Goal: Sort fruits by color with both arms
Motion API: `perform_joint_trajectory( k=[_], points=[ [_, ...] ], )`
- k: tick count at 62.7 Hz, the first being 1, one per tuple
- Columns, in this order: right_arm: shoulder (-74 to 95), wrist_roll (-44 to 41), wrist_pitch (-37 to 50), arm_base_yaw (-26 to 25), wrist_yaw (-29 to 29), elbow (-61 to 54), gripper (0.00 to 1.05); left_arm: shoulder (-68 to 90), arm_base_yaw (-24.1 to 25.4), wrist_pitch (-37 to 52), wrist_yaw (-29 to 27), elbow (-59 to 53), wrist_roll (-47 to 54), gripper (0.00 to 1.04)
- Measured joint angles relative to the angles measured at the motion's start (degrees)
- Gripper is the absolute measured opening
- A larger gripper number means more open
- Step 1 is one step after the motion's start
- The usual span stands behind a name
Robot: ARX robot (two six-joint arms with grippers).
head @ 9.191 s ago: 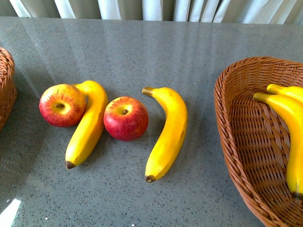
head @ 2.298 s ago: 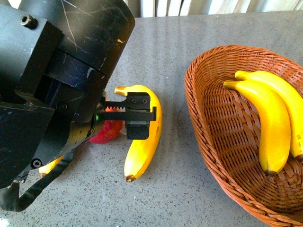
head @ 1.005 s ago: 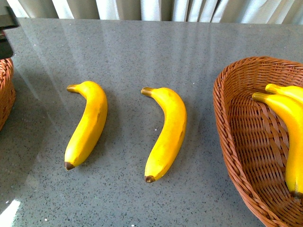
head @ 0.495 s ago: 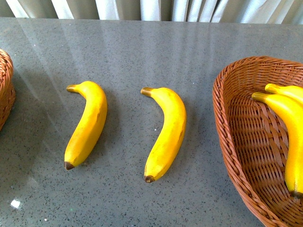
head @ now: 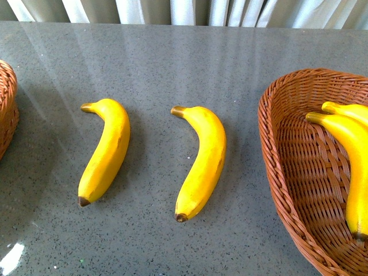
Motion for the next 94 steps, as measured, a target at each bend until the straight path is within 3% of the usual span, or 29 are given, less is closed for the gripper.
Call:
perform_joint_trajectory(
  k=[11, 26, 28, 32, 39, 51, 54, 59, 94],
  points=[
    [0.0, 0.0, 0.0, 0.0, 0.0, 0.0, 0.96, -2.69, -1.01, 0.0, 0.83, 0.0, 0.07, 0.96],
    [0.0, 0.0, 0.0, 0.0, 0.0, 0.0, 0.96, -14.8, -3.37, 8.37, 2.32, -0.37, 6.93, 0.96],
    [0.0, 0.0, 0.0, 0.0, -0.02, 0.0, 0.96, -15.32, -2.69, 13.16, 6.71, -1.88, 10.62, 0.92],
    [0.0, 0.0, 0.0, 0.0, 0.02, 0.0, 0.96, -17.55, 0.13, 30.62, 21.22, -8.41, 20.15, 0.8],
    [0.0, 0.0, 0.0, 0.0, -0.04, 0.0, 0.96, -22.03, 2.08, 44.28, 31.85, -14.56, 31.34, 0.6],
    [0.0, 0.0, 0.0, 0.0, -0.02, 0.0, 0.96, -28.41, 4.39, 43.52, 34.07, -19.17, 37.07, 0.25],
    [0.0, 0.0, 0.0, 0.0, -0.02, 0.0, 0.96, -30.05, 6.54, 42.6, 37.59, -20.06, 37.51, 0.16],
    [0.0, 0.0, 0.0, 0.0, 0.0, 0.0, 0.96, -32.76, 8.46, 41.18, 38.05, -21.14, 37.7, 0.01],
    [0.0, 0.0, 0.0, 0.0, -0.02, 0.0, 0.96, -49.9, 8.74, 30.45, 38.51, -26.69, 38.07, 0.02]
  ],
)
